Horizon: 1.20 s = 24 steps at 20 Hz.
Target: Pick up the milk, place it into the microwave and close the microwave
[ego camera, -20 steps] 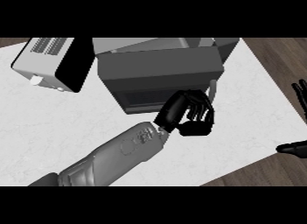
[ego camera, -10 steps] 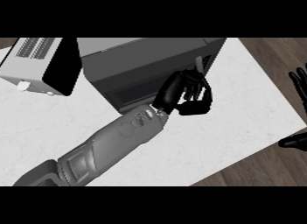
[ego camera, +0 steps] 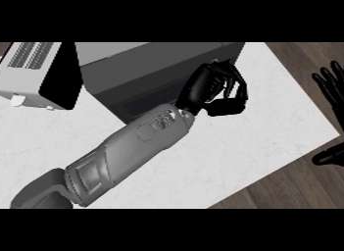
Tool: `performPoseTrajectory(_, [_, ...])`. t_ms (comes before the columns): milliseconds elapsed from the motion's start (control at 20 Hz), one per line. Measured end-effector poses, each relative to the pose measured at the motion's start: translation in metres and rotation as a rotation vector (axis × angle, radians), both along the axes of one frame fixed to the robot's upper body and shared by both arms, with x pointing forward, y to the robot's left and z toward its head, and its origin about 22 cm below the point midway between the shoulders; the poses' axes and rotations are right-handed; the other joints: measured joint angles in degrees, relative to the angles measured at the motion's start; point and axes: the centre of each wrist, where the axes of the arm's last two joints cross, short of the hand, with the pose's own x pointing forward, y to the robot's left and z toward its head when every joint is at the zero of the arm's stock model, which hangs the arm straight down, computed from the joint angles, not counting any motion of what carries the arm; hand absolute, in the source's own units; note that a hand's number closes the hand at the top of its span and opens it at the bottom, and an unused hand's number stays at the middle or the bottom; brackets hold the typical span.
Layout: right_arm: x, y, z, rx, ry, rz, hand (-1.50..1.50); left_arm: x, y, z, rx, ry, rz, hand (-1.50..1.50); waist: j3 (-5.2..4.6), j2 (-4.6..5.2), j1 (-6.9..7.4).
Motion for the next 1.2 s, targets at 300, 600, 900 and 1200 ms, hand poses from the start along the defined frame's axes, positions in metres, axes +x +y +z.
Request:
performPoseTrajectory(300, [0.009, 0.019, 0.027, -0.081, -0.036, 0.144, 1.50, 0.003, 0.000, 0.001, -0.001, 0.007, 0.006, 1.50, 0.01, 0.03, -0.37])
performPoseTrajectory(600, [0.011, 0.046, 0.049, -0.150, -0.073, 0.298, 1.50, 0.005, 0.003, 0.000, -0.004, 0.017, 0.020, 1.50, 0.03, -0.29, -0.96])
performPoseTrajectory(900, [0.006, 0.065, 0.060, -0.180, -0.091, 0.389, 1.50, 0.006, 0.007, 0.001, -0.027, 0.014, 0.039, 1.50, 0.01, -0.60, -1.84])
performPoseTrajectory(1200, [0.000, 0.077, 0.066, -0.187, -0.102, 0.449, 1.50, 0.006, 0.009, 0.008, -0.055, 0.000, 0.061, 1.50, 0.08, -0.83, -2.63])
